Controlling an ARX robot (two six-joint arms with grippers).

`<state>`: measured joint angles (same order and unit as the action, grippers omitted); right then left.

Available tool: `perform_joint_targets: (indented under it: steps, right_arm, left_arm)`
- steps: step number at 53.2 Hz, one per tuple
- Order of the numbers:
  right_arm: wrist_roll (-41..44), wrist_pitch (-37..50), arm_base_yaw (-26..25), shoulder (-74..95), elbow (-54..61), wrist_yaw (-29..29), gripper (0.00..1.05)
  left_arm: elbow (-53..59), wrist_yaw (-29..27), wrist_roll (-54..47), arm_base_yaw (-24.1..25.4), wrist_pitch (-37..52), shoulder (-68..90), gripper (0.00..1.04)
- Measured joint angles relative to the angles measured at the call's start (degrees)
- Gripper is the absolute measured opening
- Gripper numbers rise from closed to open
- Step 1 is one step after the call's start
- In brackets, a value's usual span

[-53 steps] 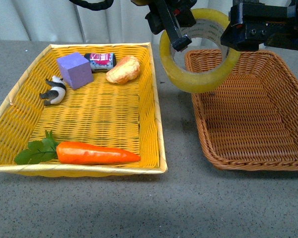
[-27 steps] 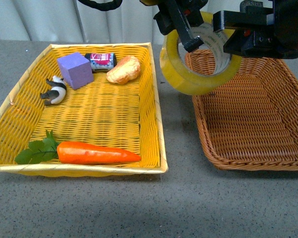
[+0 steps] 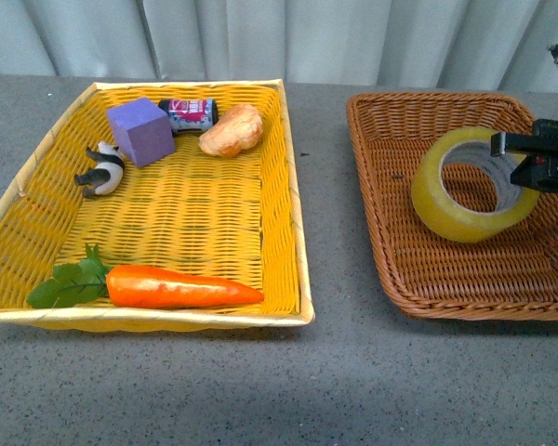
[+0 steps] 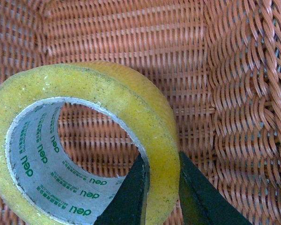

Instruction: Move tape to another basket

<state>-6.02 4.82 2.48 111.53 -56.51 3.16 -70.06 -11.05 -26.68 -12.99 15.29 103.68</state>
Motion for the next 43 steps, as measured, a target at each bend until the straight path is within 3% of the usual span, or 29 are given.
perform_joint_targets:
  steps: [9,14,28,32,34,37,43]
  right_arm:
    - [2.7,-0.7,-0.2,2.0,0.0,-2.8,0.17]
    - [3.0,1.4,-0.1,2.1,0.3,-3.2,0.39]
    - [4.1,9.5,-0.2,-3.8,3.3,-6.2,0.83]
    - [4.2,10.1,-0.2,-5.4,3.4,-6.3,0.94]
    - [4.5,16.3,-0.3,-5.0,5.0,-5.7,0.92]
    - [5.0,35.5,-1.0,-3.6,10.7,-4.4,0.81]
    - [5.6,58.1,-1.9,-4.0,21.1,-3.3,0.64]
  left_arm:
    - [0.4,-4.8,6.9,3.4,2.3,-0.5,0.98]
    - [0.7,-7.0,10.2,4.1,4.5,-1.6,0.98]
    - [3.8,-13.9,16.1,4.7,10.4,-4.3,0.98]
    - [7.3,-6.7,19.4,5.7,16.0,-6.3,0.90]
    - [10.7,-0.5,21.7,6.3,20.0,-8.2,0.83]
    - [15.1,3.9,23.3,6.7,23.5,-10.8,0.74]
    - [23.4,5.7,25.3,7.5,27.8,-15.5,0.56]
